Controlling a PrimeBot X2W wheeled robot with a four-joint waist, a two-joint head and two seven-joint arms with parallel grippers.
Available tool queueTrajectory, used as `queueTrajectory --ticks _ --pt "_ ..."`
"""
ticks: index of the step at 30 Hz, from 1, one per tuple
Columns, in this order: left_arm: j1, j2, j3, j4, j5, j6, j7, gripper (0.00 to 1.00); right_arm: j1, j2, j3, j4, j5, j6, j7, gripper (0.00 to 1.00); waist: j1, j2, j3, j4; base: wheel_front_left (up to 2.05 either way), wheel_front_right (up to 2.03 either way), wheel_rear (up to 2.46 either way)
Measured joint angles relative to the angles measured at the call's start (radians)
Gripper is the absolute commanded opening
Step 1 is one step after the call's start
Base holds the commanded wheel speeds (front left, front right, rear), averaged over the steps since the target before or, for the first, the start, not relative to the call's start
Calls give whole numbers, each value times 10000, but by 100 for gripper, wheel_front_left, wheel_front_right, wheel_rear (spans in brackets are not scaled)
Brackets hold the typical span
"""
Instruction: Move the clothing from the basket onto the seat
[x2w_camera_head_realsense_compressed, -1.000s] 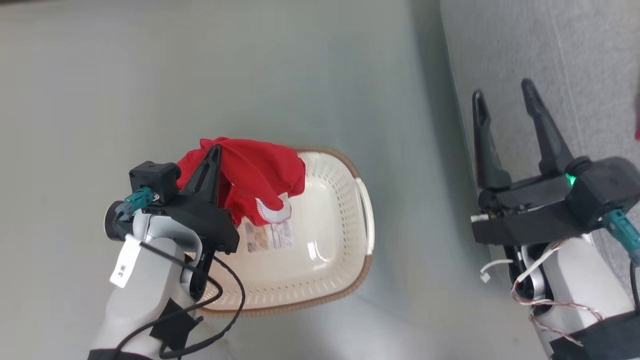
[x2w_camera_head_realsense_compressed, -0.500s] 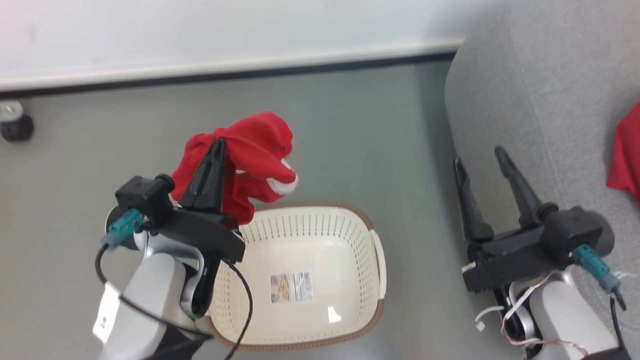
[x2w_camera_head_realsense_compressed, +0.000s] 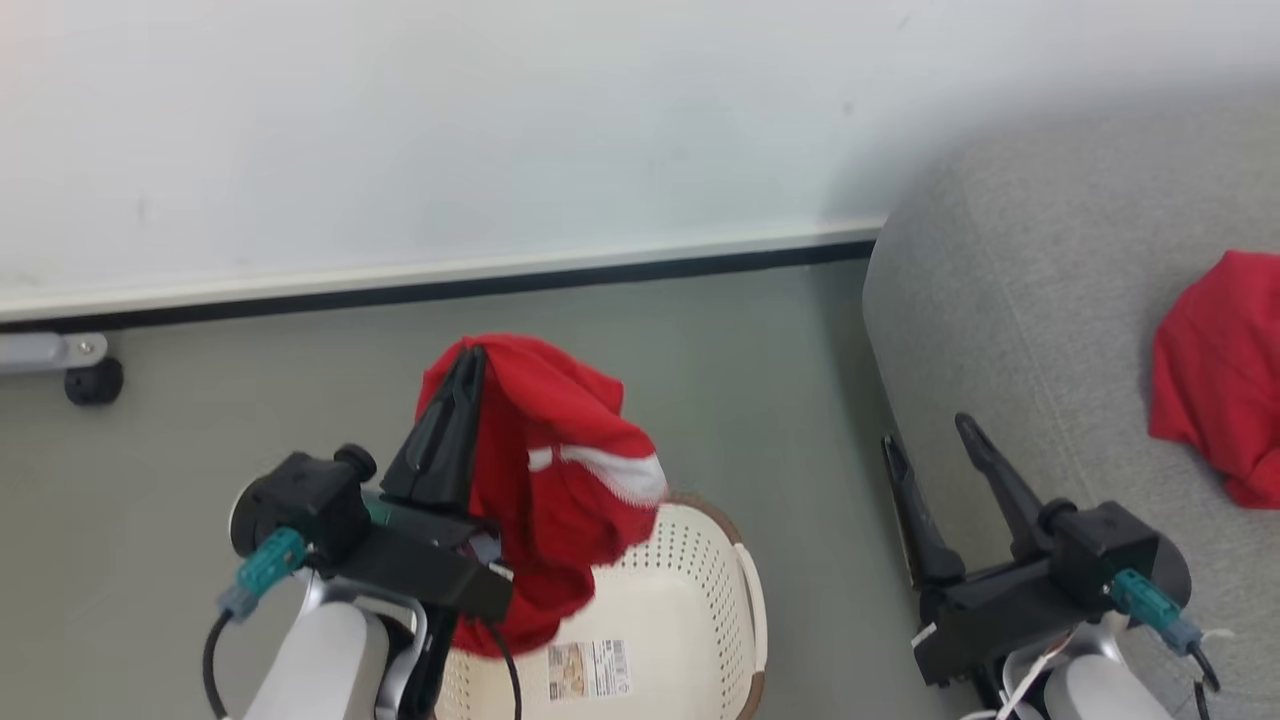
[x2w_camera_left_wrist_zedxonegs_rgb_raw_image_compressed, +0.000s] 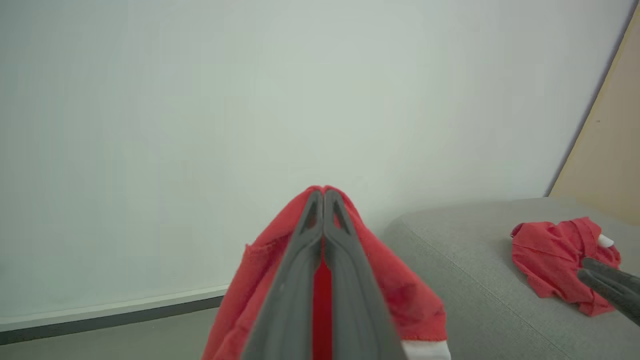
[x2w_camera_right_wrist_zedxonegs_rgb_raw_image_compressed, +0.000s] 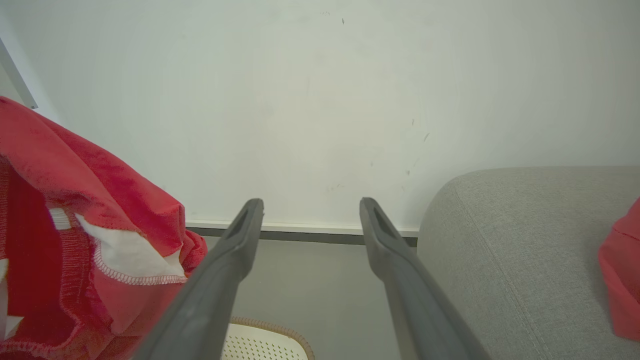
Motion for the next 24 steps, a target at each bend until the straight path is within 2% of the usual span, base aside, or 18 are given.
queueTrajectory --ticks 14,24 --pt "1647 109 -416 -1818 125 253 134 0 1113 33 261 -201 238 17 272 100 0 0 -1297 -81 0 0 0" --pt "1948 222 -437 -2748 125 510 593 0 1214 6 288 -629 249 15 466 100 1 1 -1431 -104 0 0 0"
